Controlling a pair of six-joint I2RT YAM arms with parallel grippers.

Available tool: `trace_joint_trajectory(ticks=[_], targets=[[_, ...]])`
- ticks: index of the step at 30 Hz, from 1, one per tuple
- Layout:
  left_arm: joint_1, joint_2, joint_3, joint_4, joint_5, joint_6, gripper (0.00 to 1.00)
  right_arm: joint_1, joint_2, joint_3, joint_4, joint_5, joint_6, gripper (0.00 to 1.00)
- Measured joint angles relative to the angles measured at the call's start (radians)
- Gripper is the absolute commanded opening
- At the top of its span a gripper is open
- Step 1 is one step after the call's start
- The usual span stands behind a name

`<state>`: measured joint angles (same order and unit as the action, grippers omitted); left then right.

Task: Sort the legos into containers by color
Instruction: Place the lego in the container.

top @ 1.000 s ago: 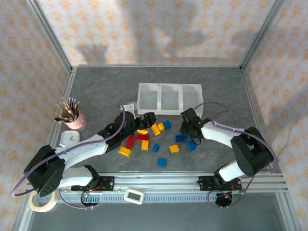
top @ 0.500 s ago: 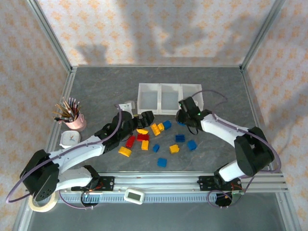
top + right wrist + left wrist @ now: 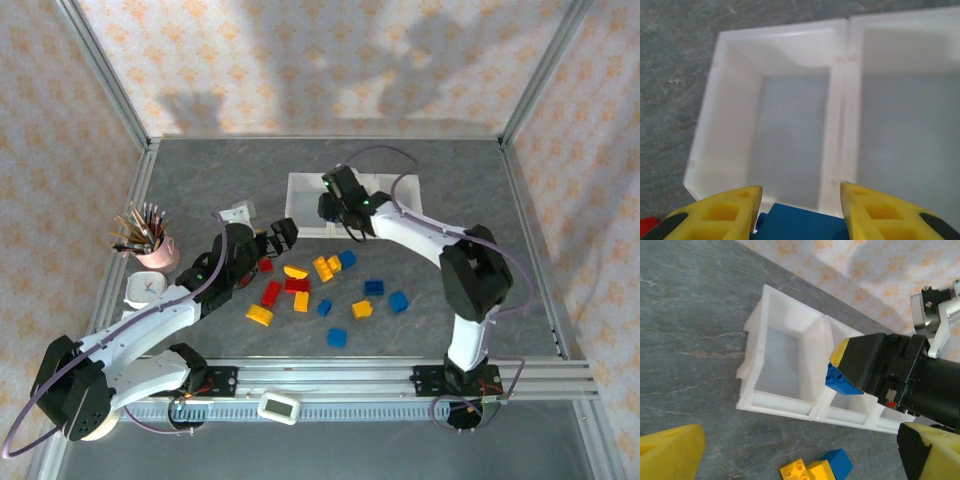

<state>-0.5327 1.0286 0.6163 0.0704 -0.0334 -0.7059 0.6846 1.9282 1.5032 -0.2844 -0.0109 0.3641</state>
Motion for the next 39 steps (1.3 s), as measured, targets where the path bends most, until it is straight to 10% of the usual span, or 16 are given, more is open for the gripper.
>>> trace_joint_trajectory(ticks=[20, 39], targets=[[0.045, 0.000, 0.000, -0.023, 0.030, 0.022, 0.99, 0.020, 0.198, 0.272, -0.016, 0.061, -0.130, 0.63], [-0.041, 0.065, 0.092, -0.079, 0.087, 0.130, 0.98, 0.019, -0.423, -0.289, 0.038, 0.083, -0.079, 0.96]])
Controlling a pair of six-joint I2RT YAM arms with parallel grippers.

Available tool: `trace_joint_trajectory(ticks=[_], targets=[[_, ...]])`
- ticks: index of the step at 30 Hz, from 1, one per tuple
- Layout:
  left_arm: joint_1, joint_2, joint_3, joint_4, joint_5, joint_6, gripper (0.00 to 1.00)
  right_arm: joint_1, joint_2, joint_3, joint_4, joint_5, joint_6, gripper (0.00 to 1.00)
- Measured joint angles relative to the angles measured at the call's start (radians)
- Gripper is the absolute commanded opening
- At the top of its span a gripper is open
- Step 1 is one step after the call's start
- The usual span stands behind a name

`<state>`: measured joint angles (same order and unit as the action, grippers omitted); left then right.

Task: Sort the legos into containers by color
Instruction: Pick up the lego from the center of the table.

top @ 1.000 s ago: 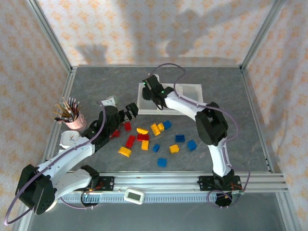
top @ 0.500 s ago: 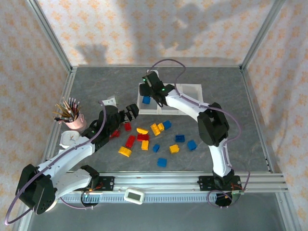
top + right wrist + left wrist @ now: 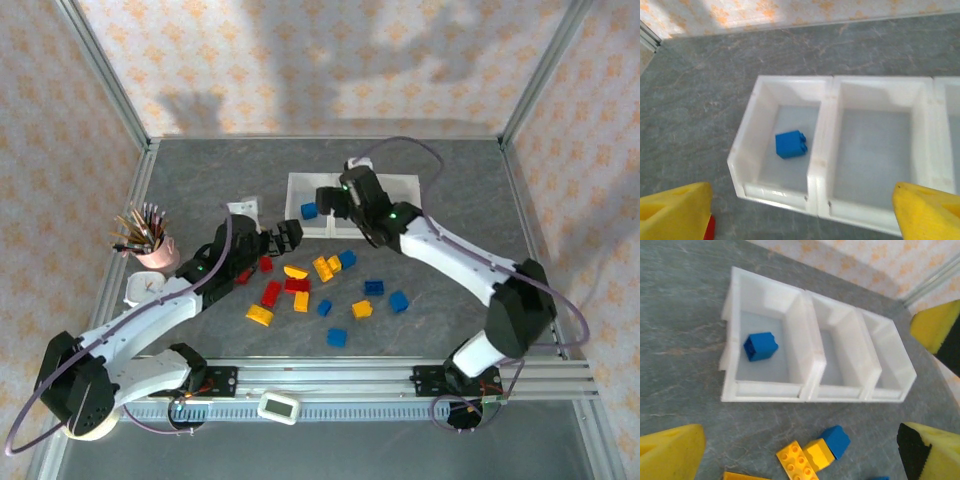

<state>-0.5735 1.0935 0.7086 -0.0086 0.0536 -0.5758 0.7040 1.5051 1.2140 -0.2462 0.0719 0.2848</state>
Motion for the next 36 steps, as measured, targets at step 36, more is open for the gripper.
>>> trace_joint_trajectory(ticks=[36], targets=[[-0.238, 0.805, 0.573, -0.229, 0.041, 0.343, 0.71, -0.324, -0.514, -0.619, -0.105, -0.443, 0.134, 1.00]])
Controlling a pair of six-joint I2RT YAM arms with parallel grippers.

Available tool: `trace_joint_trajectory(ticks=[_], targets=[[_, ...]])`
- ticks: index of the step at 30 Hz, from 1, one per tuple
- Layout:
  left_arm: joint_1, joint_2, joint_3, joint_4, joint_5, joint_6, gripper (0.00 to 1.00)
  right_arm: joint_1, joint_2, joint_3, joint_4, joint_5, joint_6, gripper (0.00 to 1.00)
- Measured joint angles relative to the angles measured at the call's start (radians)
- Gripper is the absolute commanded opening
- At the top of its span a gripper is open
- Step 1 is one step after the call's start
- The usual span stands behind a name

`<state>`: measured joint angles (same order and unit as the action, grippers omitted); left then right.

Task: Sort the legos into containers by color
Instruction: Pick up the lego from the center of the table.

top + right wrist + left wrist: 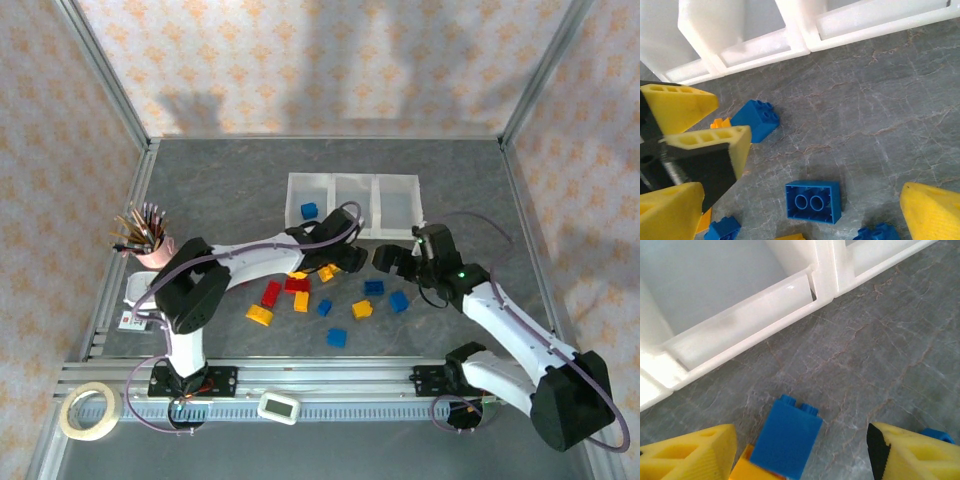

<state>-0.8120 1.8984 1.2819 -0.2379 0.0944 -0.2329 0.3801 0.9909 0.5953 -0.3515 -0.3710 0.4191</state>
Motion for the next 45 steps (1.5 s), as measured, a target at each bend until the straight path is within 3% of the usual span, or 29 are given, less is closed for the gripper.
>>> trace_joint_trajectory(ticks=[6, 14, 21, 33, 41, 45], targets=[[0.000, 0.079, 0.046, -0.023, -0.021, 0.026, 0.69, -0.024, 0.000, -0.013, 0.000, -0.024, 0.000, 1.00], [0.000, 0.124, 0.079, -0.069, -0.023, 0.043, 0.54, -0.031, 0.009, -0.014, 0.000, -0.035, -0.001, 1.00], [-0.011, 0.124, 0.079, -0.083, -0.017, 0.047, 0.51, -0.031, 0.020, -0.014, 0.006, -0.042, -0.004, 1.00], [-0.019, 0.136, 0.113, -0.111, -0.025, 0.051, 0.28, -0.035, 0.022, -0.014, 0.021, -0.049, -0.004, 1.00], [-0.019, 0.119, 0.116, -0.116, -0.023, 0.048, 0.26, -0.035, 0.018, -0.014, 0.022, -0.056, -0.012, 1.00], [-0.019, -0.002, 0.061, -0.109, -0.016, 0.035, 0.25, -0.035, 0.003, -0.006, 0.017, -0.058, -0.015, 1.00]])
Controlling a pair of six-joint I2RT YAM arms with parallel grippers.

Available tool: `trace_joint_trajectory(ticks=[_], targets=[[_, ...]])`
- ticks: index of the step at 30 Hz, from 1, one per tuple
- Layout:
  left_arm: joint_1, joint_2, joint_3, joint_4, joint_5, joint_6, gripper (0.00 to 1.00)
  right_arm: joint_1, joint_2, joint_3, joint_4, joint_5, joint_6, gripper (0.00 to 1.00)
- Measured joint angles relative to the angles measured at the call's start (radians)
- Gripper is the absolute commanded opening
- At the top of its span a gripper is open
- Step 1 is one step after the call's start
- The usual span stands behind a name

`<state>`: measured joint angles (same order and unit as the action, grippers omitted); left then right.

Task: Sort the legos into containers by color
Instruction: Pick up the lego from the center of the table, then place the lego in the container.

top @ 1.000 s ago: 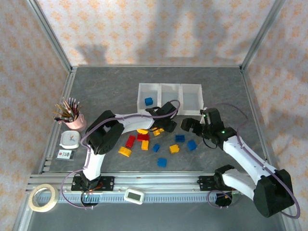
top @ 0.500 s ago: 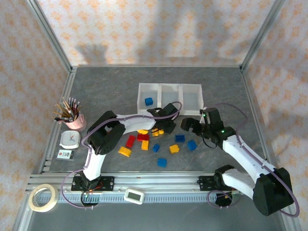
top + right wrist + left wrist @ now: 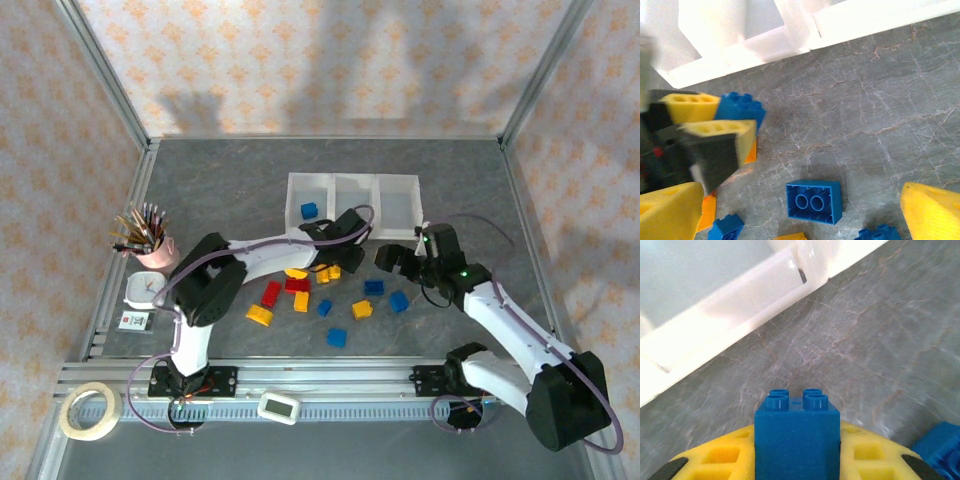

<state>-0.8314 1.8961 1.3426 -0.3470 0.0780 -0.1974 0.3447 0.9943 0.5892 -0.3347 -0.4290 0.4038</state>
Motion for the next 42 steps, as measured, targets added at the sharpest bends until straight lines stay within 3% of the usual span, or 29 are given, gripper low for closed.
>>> trace_joint_trajectory(ticks=[7, 13, 18, 28, 35, 42], targets=[[0.021, -0.255, -0.070, 0.043, -0.014, -0.042, 0.21, 0.000, -0.001, 0.074, -0.015, 0.002, -0.008, 1.00], [0.134, -0.302, -0.070, 0.093, -0.070, -0.146, 0.20, 0.015, 0.064, 0.113, 0.061, -0.018, -0.003, 1.00], [0.208, -0.214, -0.021, 0.102, -0.117, -0.229, 0.19, 0.059, 0.154, 0.119, 0.154, -0.031, 0.005, 1.00], [0.316, 0.032, 0.139, 0.143, -0.097, -0.316, 0.19, 0.061, 0.238, 0.123, 0.328, -0.085, 0.004, 1.00], [0.342, 0.189, 0.281, 0.124, -0.092, -0.327, 0.21, 0.061, 0.249, 0.133, 0.376, -0.087, -0.004, 1.00], [0.341, 0.232, 0.299, 0.105, -0.110, -0.330, 0.38, 0.061, 0.258, 0.153, 0.377, -0.087, -0.011, 1.00]])
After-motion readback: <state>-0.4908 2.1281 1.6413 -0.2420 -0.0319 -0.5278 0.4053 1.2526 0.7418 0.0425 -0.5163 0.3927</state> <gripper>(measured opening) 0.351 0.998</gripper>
